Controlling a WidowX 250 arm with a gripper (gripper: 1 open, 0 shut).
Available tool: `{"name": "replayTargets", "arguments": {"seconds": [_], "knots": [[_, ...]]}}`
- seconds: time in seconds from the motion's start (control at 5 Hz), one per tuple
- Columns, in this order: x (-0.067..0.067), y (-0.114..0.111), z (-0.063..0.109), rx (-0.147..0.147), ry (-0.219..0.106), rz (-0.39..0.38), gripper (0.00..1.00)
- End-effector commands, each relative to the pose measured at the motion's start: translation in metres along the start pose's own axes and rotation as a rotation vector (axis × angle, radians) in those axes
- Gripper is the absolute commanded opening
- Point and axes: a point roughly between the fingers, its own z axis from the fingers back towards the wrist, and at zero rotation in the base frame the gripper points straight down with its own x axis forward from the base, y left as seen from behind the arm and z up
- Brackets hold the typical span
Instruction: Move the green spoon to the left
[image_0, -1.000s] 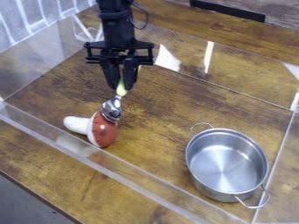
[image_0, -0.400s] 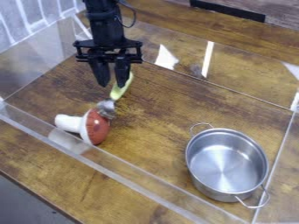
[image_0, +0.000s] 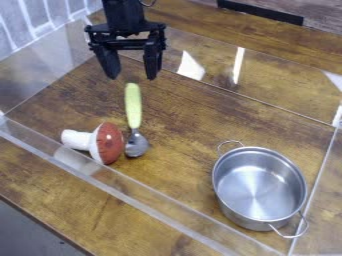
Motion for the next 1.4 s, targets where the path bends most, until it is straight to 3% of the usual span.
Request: {"name": "replayTargets", "arguments": {"seconds": [0.0, 0.6, 1.2], "knots": [[0.006, 0.002, 0.018, 0.01, -0.063, 0.004, 1.0], [0.001, 0.003, -0.016, 0.046, -0.008, 0.014, 1.0], [0.001, 0.001, -0.043, 0.072, 0.026, 0.015, 1.0]]}}
